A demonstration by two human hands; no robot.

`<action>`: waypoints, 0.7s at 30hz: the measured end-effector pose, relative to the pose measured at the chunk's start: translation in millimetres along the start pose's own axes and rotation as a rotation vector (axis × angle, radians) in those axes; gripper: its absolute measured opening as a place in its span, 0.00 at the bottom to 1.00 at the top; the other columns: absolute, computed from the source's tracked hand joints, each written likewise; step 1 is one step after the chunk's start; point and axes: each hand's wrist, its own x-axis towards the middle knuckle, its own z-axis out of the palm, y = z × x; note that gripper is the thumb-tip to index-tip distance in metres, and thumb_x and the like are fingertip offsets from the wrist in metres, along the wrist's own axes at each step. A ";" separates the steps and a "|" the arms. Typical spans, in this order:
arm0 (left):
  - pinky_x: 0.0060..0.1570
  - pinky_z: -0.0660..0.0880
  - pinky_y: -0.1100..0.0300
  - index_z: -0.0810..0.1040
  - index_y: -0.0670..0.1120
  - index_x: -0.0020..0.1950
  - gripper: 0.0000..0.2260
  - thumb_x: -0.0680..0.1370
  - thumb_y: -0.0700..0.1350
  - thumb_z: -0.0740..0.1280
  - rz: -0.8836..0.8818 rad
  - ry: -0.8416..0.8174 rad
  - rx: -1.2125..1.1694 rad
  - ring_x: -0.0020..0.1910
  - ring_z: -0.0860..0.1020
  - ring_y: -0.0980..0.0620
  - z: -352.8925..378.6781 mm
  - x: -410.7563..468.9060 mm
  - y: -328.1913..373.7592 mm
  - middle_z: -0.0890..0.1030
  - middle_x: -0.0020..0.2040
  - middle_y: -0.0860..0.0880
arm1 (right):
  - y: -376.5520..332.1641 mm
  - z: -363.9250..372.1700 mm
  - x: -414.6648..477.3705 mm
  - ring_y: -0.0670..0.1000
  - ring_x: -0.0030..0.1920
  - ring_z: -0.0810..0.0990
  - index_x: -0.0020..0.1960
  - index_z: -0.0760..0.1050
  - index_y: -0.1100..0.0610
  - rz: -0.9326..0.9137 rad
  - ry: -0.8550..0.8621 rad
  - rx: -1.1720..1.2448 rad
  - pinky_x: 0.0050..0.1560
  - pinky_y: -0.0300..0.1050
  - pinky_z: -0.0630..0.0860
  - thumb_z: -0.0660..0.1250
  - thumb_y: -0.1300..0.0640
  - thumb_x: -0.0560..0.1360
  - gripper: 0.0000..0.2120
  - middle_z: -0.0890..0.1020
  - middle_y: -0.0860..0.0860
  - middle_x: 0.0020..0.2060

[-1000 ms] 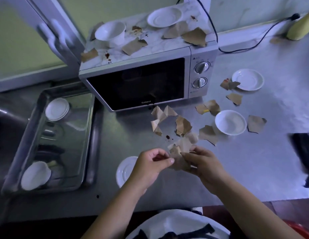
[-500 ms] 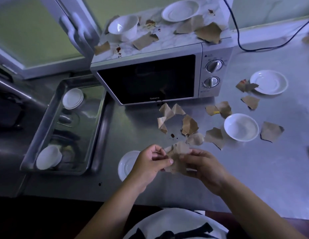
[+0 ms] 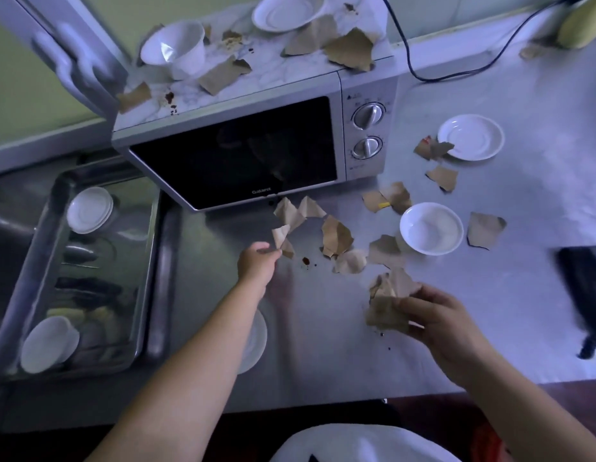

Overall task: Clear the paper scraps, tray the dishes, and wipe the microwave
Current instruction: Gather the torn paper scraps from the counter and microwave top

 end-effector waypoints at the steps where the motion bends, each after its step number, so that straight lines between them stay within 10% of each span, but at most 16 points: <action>1: 0.49 0.73 0.58 0.79 0.45 0.61 0.16 0.75 0.45 0.74 0.000 0.014 0.023 0.51 0.79 0.48 6.0 9.0 0.6 0.80 0.52 0.49 | -0.3 -4.9 -2.7 0.62 0.42 0.86 0.40 0.83 0.59 -0.006 0.030 0.006 0.42 0.49 0.84 0.64 0.71 0.74 0.12 0.85 0.64 0.42; 13: 0.40 0.72 0.60 0.81 0.45 0.44 0.02 0.74 0.39 0.71 0.010 0.138 -0.075 0.41 0.78 0.47 26.6 6.4 -2.5 0.84 0.44 0.45 | 10.7 -37.9 -17.3 0.61 0.41 0.86 0.49 0.78 0.69 -0.013 0.197 0.059 0.37 0.47 0.83 0.66 0.72 0.74 0.05 0.85 0.65 0.43; 21: 0.40 0.76 0.65 0.84 0.46 0.48 0.05 0.76 0.38 0.72 0.084 -0.292 -0.366 0.37 0.78 0.54 -21.4 -130.2 9.6 0.85 0.41 0.49 | 4.0 -3.1 1.1 0.54 0.34 0.83 0.42 0.79 0.62 -0.034 0.071 0.023 0.34 0.41 0.80 0.66 0.71 0.75 0.07 0.83 0.57 0.34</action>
